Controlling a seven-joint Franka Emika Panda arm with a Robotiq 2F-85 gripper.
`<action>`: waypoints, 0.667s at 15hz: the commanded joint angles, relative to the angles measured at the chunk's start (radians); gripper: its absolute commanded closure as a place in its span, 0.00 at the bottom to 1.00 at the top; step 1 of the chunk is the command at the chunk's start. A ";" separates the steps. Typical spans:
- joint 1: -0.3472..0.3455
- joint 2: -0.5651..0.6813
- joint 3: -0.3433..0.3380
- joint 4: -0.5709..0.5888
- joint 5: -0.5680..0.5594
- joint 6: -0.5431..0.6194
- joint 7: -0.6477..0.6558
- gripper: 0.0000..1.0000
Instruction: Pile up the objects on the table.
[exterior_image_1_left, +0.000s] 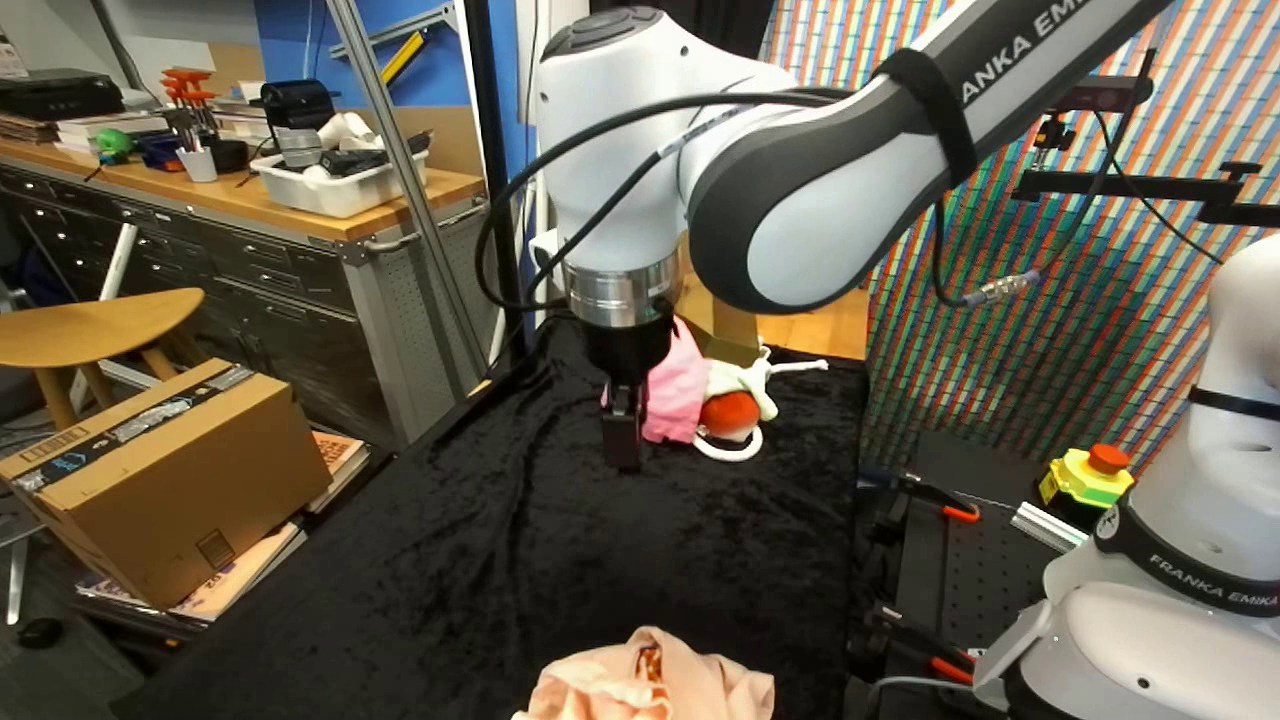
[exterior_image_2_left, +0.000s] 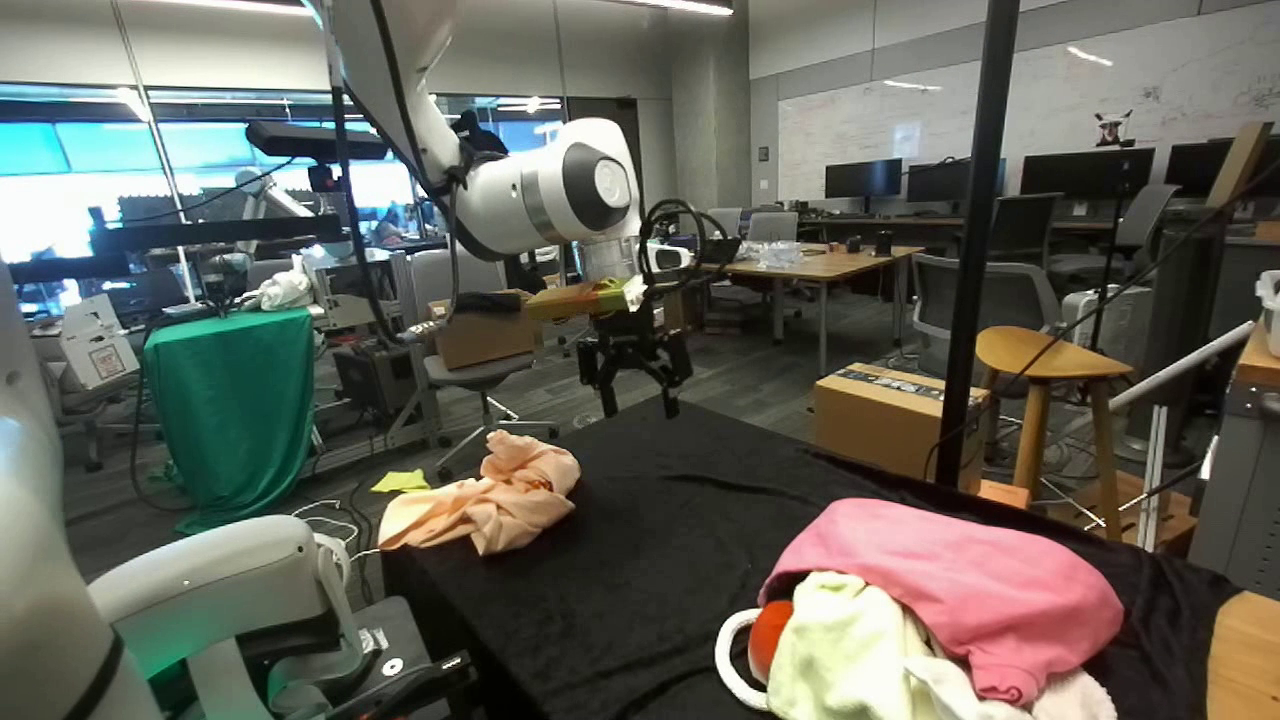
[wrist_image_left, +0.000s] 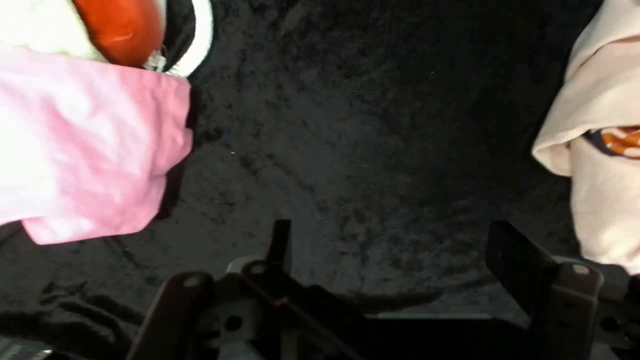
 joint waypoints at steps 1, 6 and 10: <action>0.028 0.032 0.039 -0.017 0.069 0.084 -0.149 0.00; 0.068 0.123 0.104 0.010 0.180 0.192 -0.246 0.00; 0.078 0.189 0.146 0.071 0.300 0.147 -0.285 0.00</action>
